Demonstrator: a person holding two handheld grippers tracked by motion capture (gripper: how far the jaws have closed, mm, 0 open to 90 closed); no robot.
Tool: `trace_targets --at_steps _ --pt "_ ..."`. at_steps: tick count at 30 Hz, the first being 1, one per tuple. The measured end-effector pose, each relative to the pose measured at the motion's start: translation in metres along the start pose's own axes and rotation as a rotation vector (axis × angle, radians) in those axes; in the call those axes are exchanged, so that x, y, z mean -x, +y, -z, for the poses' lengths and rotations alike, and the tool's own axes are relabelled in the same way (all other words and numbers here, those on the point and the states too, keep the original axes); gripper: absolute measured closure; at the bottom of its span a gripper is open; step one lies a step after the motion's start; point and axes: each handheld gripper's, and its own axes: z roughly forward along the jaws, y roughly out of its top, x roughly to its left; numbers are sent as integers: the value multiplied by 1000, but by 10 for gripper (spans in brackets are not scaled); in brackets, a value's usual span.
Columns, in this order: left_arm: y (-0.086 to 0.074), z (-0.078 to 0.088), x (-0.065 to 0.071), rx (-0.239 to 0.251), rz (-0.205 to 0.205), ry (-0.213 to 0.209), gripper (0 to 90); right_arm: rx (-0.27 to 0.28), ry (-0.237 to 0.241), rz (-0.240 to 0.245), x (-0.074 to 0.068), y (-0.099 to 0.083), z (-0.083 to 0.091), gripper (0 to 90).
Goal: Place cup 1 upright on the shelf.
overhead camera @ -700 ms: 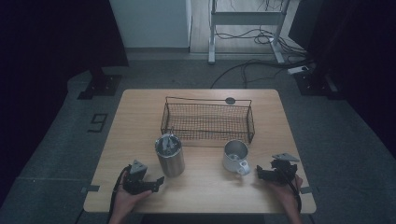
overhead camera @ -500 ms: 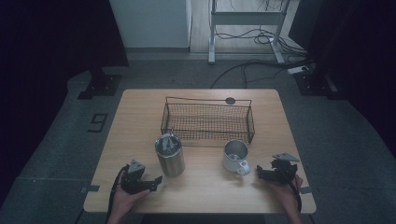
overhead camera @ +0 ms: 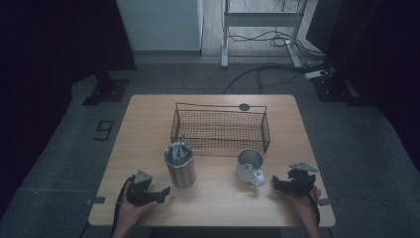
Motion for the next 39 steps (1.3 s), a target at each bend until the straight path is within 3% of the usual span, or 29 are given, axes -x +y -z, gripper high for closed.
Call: trace_targets --at_steps 3,12,21,29,39 --pt "4 7 4 31 -17 -14 132 4 -5 -6 0 0 0 12" --pt "8 13 7 51 -8 -30 124 5 -8 -9 0 -1 1 22" --pt "17 23 18 88 -34 -61 109 8 -8 -11 0 -1 1 25" --pt "25 33 26 143 -54 -68 109 9 -10 -12 1 -1 1 28" --pt "36 37 34 173 -88 -79 102 9 -10 -11 1 -1 1 29"
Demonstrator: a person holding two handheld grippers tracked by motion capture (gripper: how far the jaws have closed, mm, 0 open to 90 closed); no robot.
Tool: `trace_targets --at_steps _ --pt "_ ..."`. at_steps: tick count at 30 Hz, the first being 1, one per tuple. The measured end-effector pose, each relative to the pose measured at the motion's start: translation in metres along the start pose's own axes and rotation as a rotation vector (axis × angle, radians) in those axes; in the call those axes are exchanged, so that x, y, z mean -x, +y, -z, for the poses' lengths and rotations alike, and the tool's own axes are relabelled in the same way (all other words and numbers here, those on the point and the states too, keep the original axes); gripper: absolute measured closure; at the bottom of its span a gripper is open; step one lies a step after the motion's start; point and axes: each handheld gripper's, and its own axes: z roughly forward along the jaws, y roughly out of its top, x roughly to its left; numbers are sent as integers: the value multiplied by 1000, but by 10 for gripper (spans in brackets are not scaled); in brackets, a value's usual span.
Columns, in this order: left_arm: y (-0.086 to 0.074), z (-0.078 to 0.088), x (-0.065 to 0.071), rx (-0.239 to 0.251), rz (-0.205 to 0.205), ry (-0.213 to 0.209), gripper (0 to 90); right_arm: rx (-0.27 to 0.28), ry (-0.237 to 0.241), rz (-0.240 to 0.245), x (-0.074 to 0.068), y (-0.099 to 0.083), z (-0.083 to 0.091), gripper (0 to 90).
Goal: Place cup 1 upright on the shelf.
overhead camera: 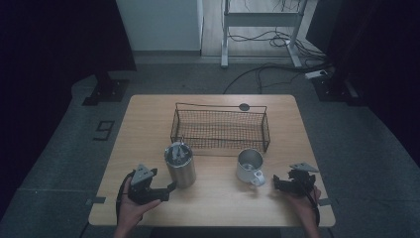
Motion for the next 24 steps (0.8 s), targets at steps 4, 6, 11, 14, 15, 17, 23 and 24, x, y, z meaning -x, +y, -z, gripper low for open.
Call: trace_targets --at_steps 4,6,11,14,15,17,23,24 --pt "4 -6 5 -4 -19 -15 100 0 -1 -1 0 0 0 31" --pt "7 -8 8 -5 -27 -22 98 1 -2 -2 0 0 0 33" --pt "11 -11 11 -4 -44 -28 87 2 -3 -3 0 0 0 35" --pt "12 -13 11 -1 -43 -24 85 1 -4 -3 0 0 0 35" --pt "13 -13 10 -1 -41 -20 85 1 -4 -3 0 0 0 35" --pt "13 -14 9 -1 -39 -19 84 1 -4 -3 0 0 0 35" --pt "15 -16 10 -2 -43 -22 72 1 -4 -3 0 0 0 35" --pt "15 -16 10 -1 -41 -22 67 0 -4 -2 0 0 0 35"
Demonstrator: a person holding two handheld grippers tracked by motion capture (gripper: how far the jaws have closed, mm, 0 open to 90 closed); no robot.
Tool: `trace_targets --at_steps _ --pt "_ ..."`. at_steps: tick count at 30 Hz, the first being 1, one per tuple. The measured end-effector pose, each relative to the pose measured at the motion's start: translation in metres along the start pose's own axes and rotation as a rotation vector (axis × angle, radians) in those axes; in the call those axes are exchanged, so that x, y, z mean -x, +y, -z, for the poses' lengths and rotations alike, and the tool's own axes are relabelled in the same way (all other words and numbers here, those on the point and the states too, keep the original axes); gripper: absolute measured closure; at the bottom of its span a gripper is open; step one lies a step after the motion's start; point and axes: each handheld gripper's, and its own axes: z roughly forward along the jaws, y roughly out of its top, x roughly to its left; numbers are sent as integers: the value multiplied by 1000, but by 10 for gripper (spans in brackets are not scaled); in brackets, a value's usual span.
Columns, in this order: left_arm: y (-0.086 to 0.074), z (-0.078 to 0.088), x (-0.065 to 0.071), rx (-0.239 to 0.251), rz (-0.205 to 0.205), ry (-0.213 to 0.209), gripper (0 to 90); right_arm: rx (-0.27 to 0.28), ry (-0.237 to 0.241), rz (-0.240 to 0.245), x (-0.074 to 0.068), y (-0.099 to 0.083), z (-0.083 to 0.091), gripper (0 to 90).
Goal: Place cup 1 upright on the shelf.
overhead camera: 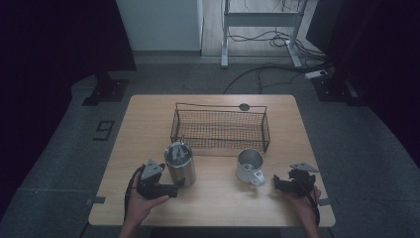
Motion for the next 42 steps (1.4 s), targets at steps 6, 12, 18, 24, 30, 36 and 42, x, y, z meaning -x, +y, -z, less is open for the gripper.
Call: trace_targets --at_steps 6,12,18,24,30,36,42 --pt "5 -3 -4 3 3 -4 33 1 -1 -1 0 0 0 36" --pt "6 -5 -6 6 10 0 14 0 -1 0 0 0 0 36" --pt "12 -9 -8 25 5 -5 0 1 -1 0 0 0 0 36" --pt "14 -14 -9 15 0 -6 0 1 -1 -1 0 0 0 39" --pt "19 -19 -10 14 6 -4 0 1 -2 0 0 0 0 39" --pt "22 -24 -9 19 1 0 0 1 -1 -1 0 0 0 39" --pt "25 -32 -8 19 -5 22 0 1 -2 -1 0 0 0 39"
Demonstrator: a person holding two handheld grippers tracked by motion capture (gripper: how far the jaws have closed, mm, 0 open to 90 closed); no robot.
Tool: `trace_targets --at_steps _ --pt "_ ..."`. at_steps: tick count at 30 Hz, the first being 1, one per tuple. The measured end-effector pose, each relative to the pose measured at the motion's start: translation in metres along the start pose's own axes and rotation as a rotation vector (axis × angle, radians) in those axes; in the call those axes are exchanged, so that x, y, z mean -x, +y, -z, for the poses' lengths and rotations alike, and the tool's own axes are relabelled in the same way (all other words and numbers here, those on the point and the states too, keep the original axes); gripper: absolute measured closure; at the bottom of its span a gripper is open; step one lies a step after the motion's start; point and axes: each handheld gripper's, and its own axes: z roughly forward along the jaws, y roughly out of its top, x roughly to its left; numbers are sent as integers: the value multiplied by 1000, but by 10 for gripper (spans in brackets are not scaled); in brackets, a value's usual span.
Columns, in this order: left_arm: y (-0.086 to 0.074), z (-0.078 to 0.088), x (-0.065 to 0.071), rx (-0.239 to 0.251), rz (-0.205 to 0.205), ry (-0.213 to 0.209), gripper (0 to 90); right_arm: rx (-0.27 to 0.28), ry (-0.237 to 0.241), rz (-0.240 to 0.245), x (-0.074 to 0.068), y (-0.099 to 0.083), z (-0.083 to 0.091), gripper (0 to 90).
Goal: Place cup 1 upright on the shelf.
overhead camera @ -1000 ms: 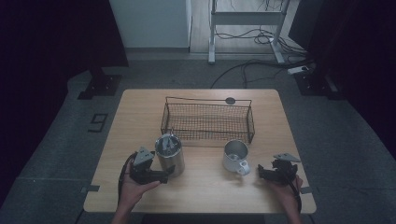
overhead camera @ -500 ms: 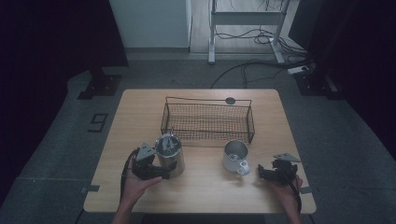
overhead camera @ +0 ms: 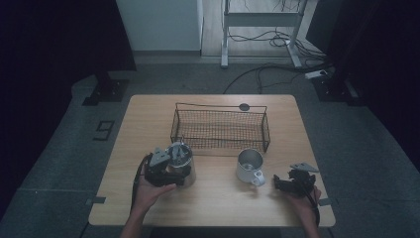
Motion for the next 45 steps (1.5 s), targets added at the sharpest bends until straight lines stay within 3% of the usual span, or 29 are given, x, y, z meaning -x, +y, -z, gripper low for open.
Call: trace_targets --at_steps 14,22,45 --pt "-1 -14 2 2 -12 20 8 0 0 0 0 0 0 39" --pt "-2 -15 2 23 -26 28 32 2 -2 -2 0 0 0 45" --pt "1 -18 5 19 -33 48 37 4 -4 -4 0 0 0 50"
